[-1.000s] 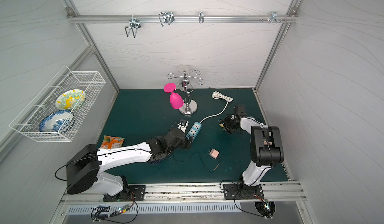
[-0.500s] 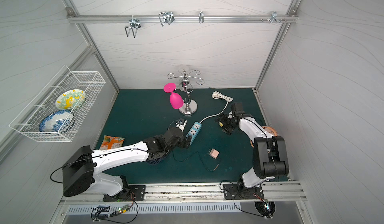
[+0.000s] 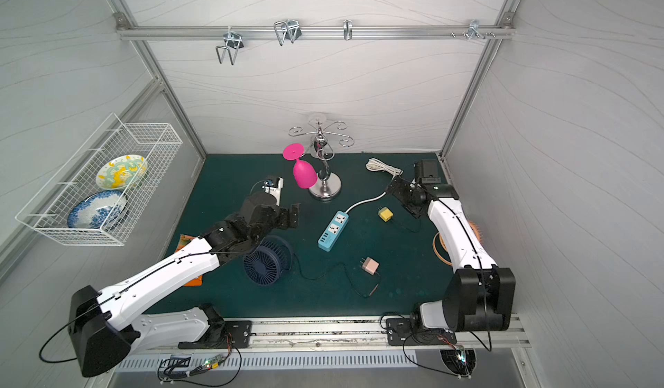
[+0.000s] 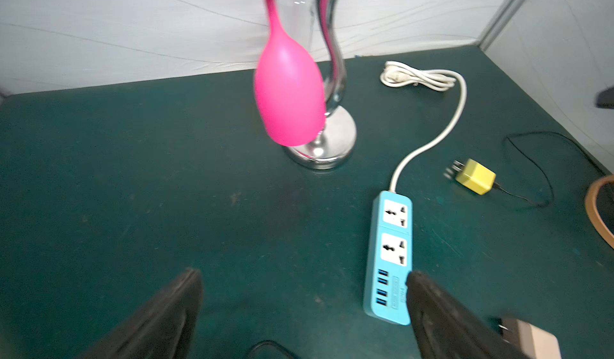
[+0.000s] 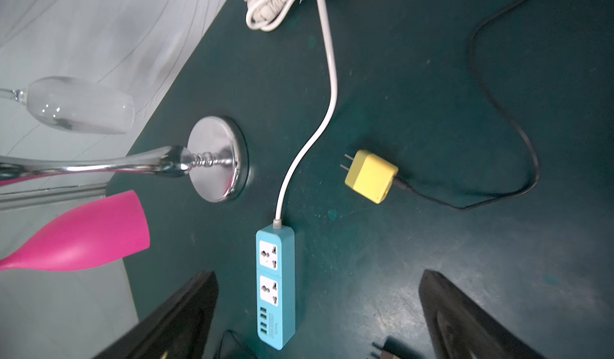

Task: Unplug the desk fan from the power strip
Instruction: Reset both arms

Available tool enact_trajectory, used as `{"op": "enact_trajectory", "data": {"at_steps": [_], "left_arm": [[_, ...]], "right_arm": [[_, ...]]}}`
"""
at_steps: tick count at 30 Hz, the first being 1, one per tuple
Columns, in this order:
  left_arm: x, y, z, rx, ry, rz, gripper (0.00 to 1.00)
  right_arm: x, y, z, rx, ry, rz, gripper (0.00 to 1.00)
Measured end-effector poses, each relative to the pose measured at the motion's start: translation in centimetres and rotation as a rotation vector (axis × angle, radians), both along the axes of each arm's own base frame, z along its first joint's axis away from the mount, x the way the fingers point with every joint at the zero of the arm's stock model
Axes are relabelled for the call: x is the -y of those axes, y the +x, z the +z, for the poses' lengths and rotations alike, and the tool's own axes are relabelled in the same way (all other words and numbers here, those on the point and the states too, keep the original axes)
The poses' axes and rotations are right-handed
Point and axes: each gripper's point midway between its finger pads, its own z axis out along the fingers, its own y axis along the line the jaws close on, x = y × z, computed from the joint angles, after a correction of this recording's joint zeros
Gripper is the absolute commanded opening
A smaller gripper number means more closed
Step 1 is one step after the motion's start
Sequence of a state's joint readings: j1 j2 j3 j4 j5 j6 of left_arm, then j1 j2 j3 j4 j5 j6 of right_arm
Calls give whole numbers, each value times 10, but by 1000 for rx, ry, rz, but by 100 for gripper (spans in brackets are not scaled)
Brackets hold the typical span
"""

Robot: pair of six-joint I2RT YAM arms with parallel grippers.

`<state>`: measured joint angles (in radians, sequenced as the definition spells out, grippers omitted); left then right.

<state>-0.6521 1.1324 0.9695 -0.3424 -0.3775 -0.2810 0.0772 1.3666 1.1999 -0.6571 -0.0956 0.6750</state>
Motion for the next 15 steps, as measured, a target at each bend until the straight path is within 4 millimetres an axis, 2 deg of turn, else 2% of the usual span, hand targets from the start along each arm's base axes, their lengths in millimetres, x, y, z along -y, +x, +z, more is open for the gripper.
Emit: {"op": "enact_trajectory", "data": {"at_steps": [4, 6, 9, 11, 15], "left_arm": [[-76, 11, 1, -40, -28, 183, 100], [-117, 14, -5, -76, -35, 291, 100], [-166, 10, -21, -130, -19, 429, 100], [-185, 5, -35, -162, 11, 473, 100], [-203, -4, -73, -209, 61, 495, 100]], "right_arm": [[23, -5, 8, 38, -103, -50, 99], [34, -8, 13, 64, -158, -71, 99], [52, -12, 16, 102, -258, -108, 99], [65, -16, 14, 122, -330, -133, 99], [90, -29, 2, 137, -477, -182, 99]]}}
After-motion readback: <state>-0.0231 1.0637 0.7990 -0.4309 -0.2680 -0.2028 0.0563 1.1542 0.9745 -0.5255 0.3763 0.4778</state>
